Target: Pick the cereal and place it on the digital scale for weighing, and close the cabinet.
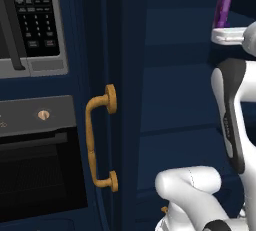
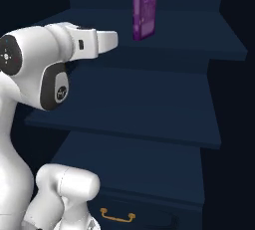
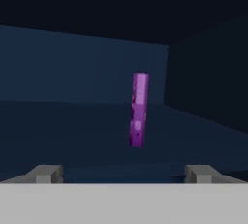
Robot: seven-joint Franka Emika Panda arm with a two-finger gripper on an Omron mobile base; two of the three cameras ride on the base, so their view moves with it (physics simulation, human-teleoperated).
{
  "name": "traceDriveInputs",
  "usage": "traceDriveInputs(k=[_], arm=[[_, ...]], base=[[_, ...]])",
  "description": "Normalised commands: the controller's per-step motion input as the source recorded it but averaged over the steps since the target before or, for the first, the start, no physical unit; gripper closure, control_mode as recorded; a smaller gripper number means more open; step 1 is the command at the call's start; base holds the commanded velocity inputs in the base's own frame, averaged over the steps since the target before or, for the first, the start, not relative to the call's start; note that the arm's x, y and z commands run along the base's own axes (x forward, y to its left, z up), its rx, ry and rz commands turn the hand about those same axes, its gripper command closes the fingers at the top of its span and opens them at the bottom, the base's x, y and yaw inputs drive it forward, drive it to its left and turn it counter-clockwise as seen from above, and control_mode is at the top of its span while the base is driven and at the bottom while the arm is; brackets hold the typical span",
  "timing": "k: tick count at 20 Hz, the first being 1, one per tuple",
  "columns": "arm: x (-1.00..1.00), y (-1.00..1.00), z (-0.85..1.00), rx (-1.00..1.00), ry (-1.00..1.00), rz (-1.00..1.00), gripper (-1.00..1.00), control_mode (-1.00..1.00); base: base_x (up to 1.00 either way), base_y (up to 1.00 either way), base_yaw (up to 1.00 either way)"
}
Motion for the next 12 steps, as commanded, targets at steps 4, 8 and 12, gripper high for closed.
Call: traceDriveInputs(k=[4, 8, 12], arm=[[0.21, 0.00, 0.14, 0.01, 0.00, 0.00, -1.00, -1.00], [0.35, 0.00, 0.01, 0.00, 0.00, 0.00, -1.00, -1.00], [0.28, -0.03, 0.01, 0.00, 0.00, 0.00, -1.00, -1.00]], base=[[0.00, 0.00, 0.00], [0.00, 0.00, 0.00], [0.00, 0.00, 0.00]])
